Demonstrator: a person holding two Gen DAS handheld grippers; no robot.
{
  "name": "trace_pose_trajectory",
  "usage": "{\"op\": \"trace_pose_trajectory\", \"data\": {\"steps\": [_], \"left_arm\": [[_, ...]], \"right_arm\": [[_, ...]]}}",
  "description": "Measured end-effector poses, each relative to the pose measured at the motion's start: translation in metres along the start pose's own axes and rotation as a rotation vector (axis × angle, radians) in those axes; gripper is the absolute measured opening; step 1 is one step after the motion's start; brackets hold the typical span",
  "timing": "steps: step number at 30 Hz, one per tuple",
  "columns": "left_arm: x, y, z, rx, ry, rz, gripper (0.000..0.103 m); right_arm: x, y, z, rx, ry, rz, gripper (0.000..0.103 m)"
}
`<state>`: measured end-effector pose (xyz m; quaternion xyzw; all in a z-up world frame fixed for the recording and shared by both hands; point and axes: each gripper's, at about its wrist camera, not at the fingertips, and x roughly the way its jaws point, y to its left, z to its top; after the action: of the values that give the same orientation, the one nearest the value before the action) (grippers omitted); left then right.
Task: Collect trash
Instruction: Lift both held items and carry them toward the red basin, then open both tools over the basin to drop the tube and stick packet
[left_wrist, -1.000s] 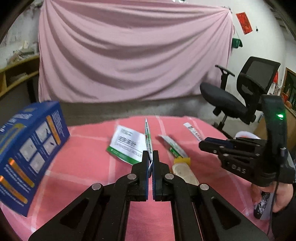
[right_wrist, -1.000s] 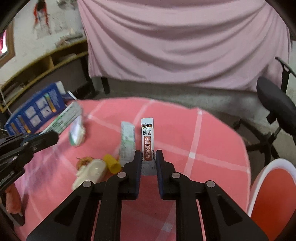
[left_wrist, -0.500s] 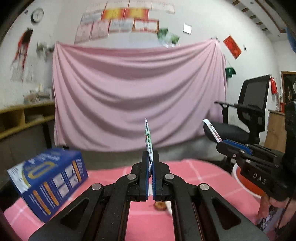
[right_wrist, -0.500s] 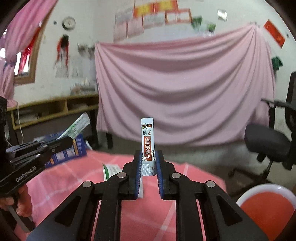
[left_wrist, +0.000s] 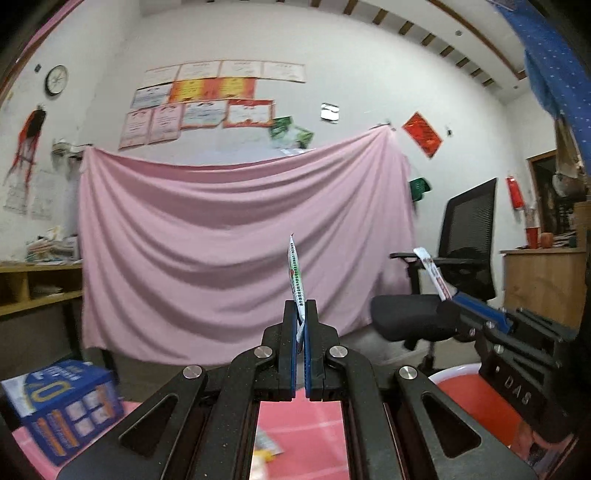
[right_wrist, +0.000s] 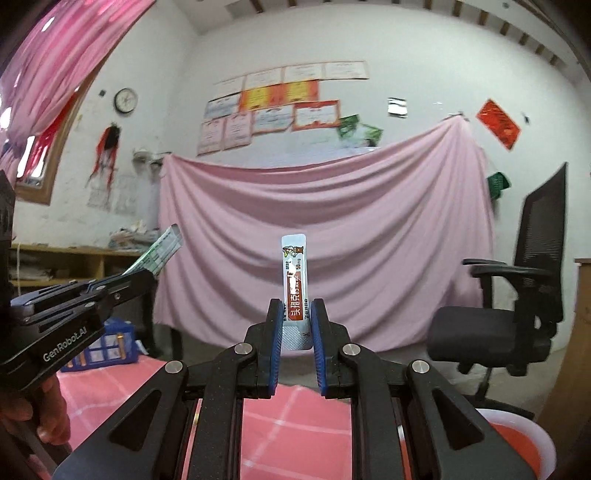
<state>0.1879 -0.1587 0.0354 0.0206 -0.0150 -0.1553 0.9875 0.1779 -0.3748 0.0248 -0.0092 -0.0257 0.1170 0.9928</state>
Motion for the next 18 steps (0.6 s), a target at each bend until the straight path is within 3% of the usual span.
{"op": "trace_pose_trajectory", "data": {"steps": [10,18], "left_arm": [[0.041,-0.081,0.004,0.021,0.061,-0.168,0.001],[0.079,-0.119,-0.009,0.017,0.212,-0.274,0.002]], "right_arm": [[-0.021,-0.074,-0.021,0.07,0.072,-0.171,0.013],[-0.026,-0.112,-0.032,0.166,0.14,-0.235,0.014]]}}
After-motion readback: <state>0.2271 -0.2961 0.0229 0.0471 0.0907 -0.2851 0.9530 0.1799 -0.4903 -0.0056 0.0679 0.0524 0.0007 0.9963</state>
